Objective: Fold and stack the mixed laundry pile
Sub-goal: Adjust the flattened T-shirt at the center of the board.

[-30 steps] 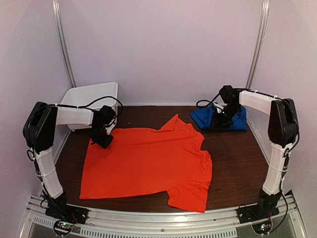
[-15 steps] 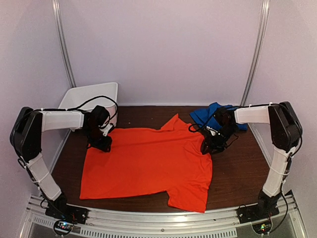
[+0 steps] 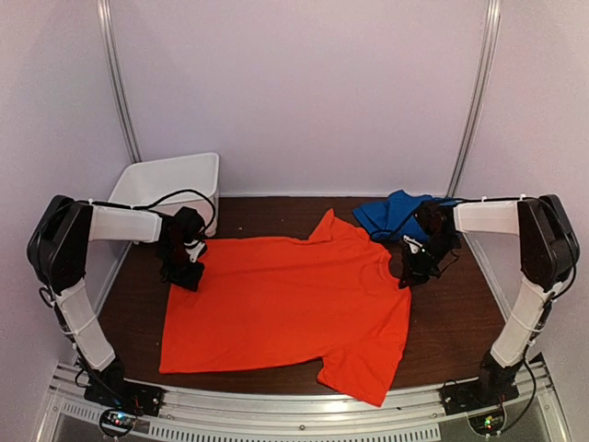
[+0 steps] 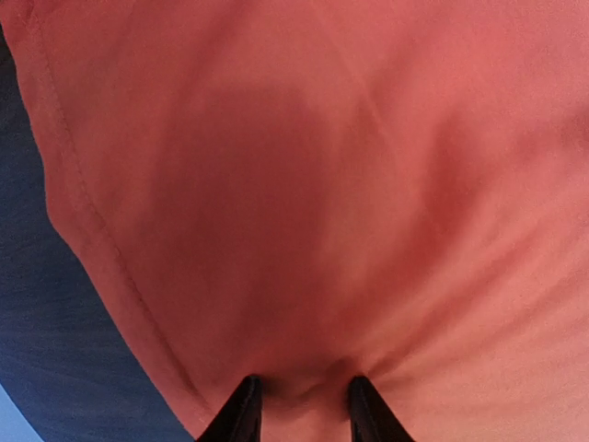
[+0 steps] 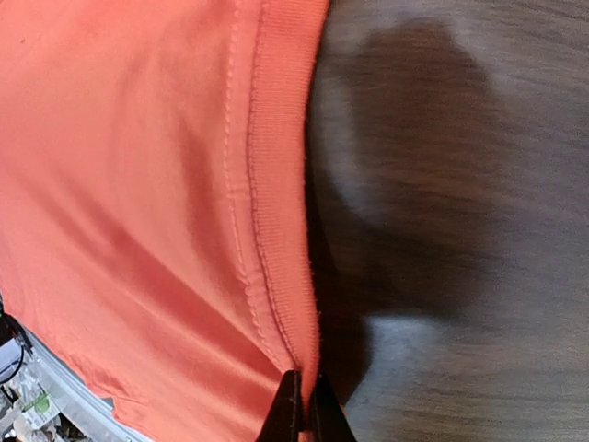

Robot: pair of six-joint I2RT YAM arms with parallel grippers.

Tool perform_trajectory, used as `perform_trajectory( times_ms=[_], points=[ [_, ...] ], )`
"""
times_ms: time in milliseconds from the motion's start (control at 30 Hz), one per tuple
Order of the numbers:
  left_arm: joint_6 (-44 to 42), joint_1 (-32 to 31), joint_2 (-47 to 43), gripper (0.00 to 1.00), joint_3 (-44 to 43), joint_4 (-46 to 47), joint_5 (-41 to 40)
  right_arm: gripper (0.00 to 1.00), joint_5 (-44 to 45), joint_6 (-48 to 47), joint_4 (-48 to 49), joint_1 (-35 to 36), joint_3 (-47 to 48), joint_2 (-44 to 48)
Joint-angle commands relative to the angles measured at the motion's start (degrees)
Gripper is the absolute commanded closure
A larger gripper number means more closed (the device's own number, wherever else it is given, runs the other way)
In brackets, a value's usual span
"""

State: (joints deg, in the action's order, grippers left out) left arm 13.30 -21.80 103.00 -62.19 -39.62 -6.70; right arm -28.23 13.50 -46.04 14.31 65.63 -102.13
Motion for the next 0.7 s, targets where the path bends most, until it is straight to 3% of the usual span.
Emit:
perform_trajectory(
  times_ms=[0,33,67,133,267,367,467,667],
  points=[
    [0.4,1.0,0.9,0.61,-2.5,-0.2,-0.9,0.84,7.0,0.8,-0.6,-1.9,-0.2,-0.6],
    [0.0,1.0,0.6,0.58,-2.9,-0.2,0.0,0.7,6.0,0.4,-1.1,-1.9,0.0,-0.7],
    [-0.4,0.9,-0.2,0.56,-3.0,-0.2,1.1,0.62,5.8,0.1,-1.6,-1.8,0.2,-0.5],
    [-0.8,1.0,-3.0,0.54,-2.5,-0.2,2.2,0.56,6.8,-0.7,-3.1,-1.7,0.7,0.8],
    [-2.2,0.9,-8.9,0.49,0.6,0.2,5.9,0.56,9.9,-1.8,-5.2,-0.8,3.0,5.1],
    [-2.5,0.5,-11.9,0.47,3.3,1.2,10.9,0.6,6.0,-1.8,-2.7,1.2,4.1,7.0],
    [-1.5,0.4,-12.1,0.46,4.6,3.1,12.4,0.65,4.2,-0.8,0.0,3.2,6.7,4.3],
    [1.4,0.5,-5.6,0.46,-0.8,5.9,10.0,0.65,1.0,0.8,4.3,3.9,14.0,-5.0]
  ],
)
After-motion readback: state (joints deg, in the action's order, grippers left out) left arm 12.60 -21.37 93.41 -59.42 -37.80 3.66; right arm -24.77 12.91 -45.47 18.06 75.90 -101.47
